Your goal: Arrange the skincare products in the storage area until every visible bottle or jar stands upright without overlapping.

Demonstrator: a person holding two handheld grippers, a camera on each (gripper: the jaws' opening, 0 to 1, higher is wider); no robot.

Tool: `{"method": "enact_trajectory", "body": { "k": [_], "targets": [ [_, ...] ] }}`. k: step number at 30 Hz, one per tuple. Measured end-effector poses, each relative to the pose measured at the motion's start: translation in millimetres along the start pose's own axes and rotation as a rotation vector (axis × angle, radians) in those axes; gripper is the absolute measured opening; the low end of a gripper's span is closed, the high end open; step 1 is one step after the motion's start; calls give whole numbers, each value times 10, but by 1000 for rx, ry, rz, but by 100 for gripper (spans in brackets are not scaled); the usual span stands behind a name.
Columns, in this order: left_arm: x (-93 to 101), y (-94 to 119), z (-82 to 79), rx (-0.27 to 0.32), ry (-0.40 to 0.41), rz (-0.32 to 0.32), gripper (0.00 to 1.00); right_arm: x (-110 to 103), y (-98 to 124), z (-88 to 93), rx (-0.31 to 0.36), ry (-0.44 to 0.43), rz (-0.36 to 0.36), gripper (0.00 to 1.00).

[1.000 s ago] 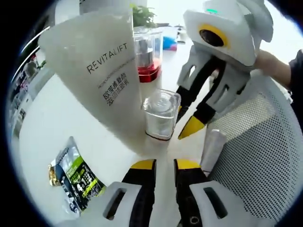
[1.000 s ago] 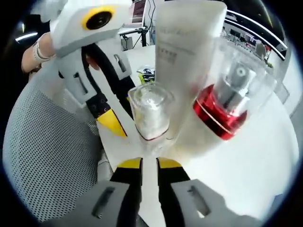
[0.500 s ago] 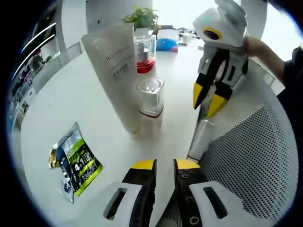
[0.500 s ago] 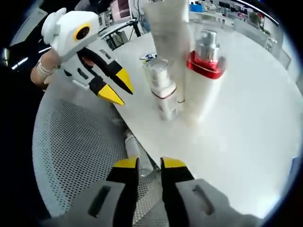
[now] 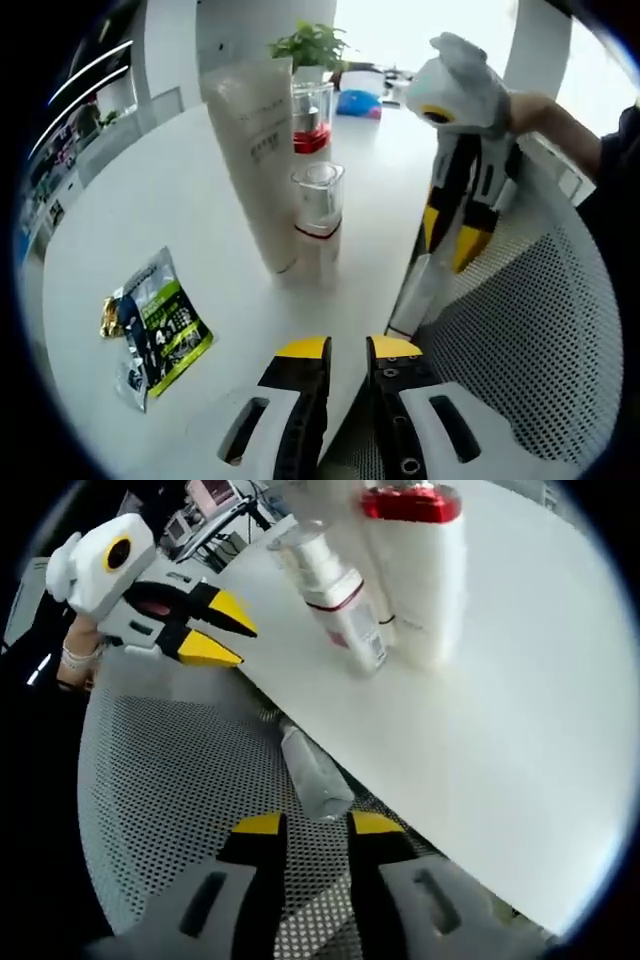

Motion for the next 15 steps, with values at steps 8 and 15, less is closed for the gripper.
{"method": "enact_trajectory", "body": {
  "k": [8, 15],
  "targets": [
    [-7, 11, 50, 6, 2, -8, 11, 36, -78, 38, -7, -122, -12, 30],
    [-1, 13, 77, 11, 9, -6, 10, 77, -189, 21, -5, -189, -23, 35]
  ]
}}
Point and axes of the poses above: the point that each gripper's makers call its tool centre point, and the gripper's own axes: y roughly backward along the fingers, x roughly to its right, z roughly out of its underside, the point moved 5 cm from there along y, roughly backward along the fingers, and after that the axes turned 13 degrees about y, right-handed, at the moved point
